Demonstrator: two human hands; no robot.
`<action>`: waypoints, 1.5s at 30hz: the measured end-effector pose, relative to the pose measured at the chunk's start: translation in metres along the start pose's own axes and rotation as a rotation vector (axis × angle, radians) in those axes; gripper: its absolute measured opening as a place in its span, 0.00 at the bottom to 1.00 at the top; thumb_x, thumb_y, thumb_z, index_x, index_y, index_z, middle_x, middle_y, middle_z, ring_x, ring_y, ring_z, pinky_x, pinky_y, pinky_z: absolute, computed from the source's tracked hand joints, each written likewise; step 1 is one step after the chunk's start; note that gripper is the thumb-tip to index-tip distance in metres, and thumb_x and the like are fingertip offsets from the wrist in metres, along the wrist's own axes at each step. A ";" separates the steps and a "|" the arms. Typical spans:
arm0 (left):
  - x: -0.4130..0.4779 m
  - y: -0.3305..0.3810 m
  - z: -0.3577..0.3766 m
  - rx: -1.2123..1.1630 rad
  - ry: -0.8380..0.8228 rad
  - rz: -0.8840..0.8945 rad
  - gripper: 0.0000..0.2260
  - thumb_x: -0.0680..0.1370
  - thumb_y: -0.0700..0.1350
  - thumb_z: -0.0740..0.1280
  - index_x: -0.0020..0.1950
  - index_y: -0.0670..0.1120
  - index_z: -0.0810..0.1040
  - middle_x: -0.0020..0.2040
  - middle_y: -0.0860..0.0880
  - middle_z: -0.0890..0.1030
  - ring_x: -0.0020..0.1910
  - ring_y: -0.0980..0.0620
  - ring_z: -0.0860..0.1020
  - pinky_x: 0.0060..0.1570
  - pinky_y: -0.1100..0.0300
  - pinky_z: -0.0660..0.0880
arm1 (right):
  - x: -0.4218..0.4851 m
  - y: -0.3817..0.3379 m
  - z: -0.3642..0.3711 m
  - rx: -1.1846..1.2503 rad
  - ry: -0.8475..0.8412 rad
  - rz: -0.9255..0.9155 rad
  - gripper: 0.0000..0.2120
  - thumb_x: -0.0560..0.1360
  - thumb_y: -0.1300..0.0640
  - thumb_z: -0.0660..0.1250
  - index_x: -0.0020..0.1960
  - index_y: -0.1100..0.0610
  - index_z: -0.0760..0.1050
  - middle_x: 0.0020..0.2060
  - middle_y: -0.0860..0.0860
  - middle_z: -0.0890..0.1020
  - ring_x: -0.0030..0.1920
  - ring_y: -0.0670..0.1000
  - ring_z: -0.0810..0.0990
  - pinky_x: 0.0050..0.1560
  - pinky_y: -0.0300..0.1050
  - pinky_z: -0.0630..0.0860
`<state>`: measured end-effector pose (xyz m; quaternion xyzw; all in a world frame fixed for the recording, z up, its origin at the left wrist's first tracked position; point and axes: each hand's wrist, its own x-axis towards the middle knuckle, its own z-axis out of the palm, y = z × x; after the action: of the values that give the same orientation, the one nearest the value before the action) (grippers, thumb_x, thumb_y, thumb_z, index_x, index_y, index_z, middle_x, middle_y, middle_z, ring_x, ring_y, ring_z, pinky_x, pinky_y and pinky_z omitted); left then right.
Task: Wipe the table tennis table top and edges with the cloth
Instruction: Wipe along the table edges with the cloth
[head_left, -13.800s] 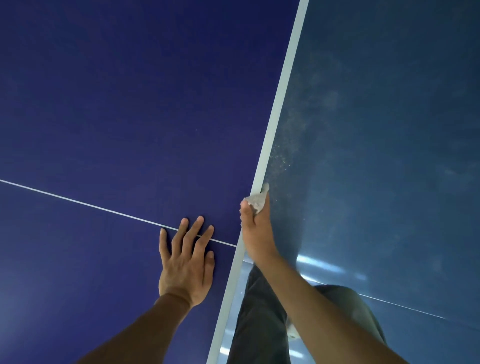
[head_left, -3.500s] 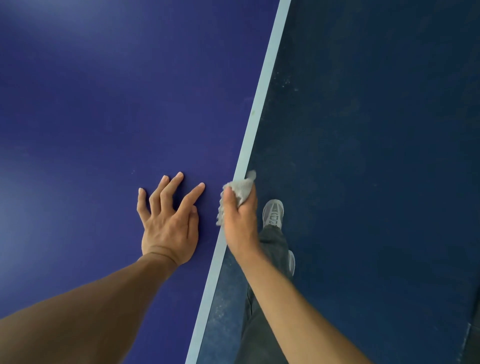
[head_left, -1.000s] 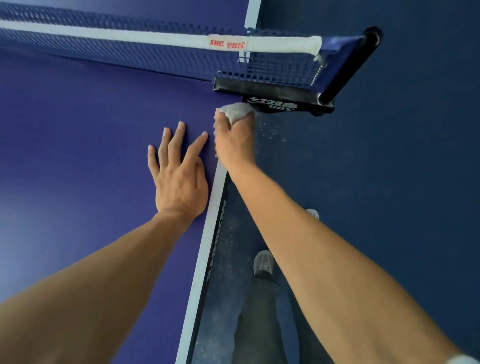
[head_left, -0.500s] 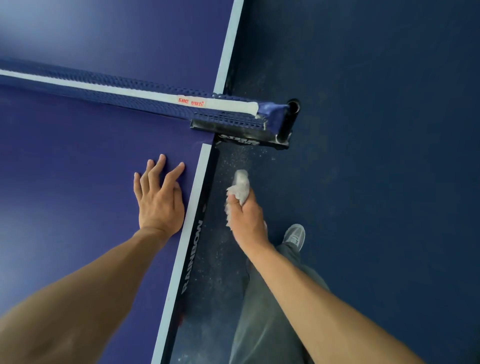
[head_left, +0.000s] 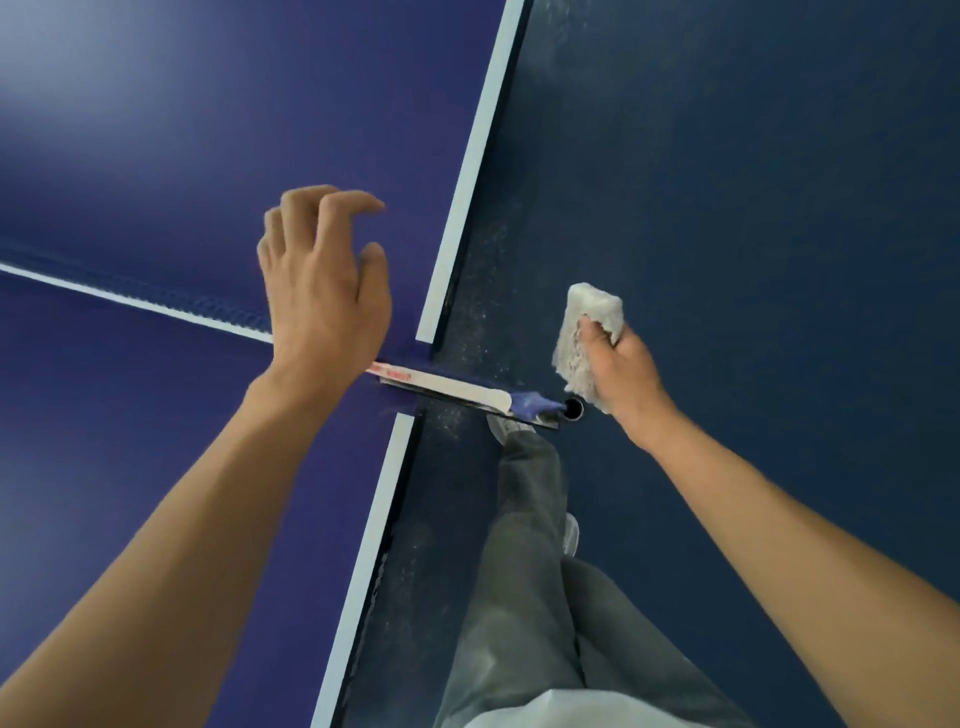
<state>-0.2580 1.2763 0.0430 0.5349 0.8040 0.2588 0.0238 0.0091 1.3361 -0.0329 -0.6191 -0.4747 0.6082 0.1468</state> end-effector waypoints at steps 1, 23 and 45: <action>0.021 -0.006 0.006 0.046 -0.137 -0.020 0.19 0.79 0.41 0.62 0.70 0.48 0.74 0.68 0.43 0.72 0.67 0.42 0.69 0.67 0.47 0.65 | 0.013 -0.012 0.010 -0.023 -0.088 0.014 0.07 0.86 0.48 0.62 0.53 0.47 0.77 0.44 0.42 0.81 0.38 0.35 0.82 0.35 0.26 0.73; 0.090 -0.098 0.124 0.189 -0.300 -0.149 0.23 0.84 0.56 0.55 0.80 0.59 0.63 0.83 0.47 0.57 0.83 0.44 0.51 0.80 0.38 0.44 | 0.145 -0.108 0.150 0.231 -0.084 0.062 0.07 0.87 0.55 0.61 0.60 0.55 0.65 0.38 0.51 0.77 0.31 0.45 0.77 0.31 0.44 0.79; 0.094 -0.086 0.125 0.209 -0.229 -0.184 0.21 0.82 0.52 0.59 0.74 0.51 0.75 0.81 0.41 0.63 0.82 0.38 0.57 0.80 0.36 0.46 | 0.216 -0.143 0.118 0.216 -0.121 0.011 0.10 0.84 0.50 0.66 0.63 0.48 0.67 0.47 0.51 0.80 0.36 0.39 0.81 0.37 0.34 0.79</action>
<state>-0.3316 1.3819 -0.0807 0.4846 0.8641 0.1079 0.0829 -0.1964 1.5275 -0.0827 -0.5645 -0.4109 0.6928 0.1803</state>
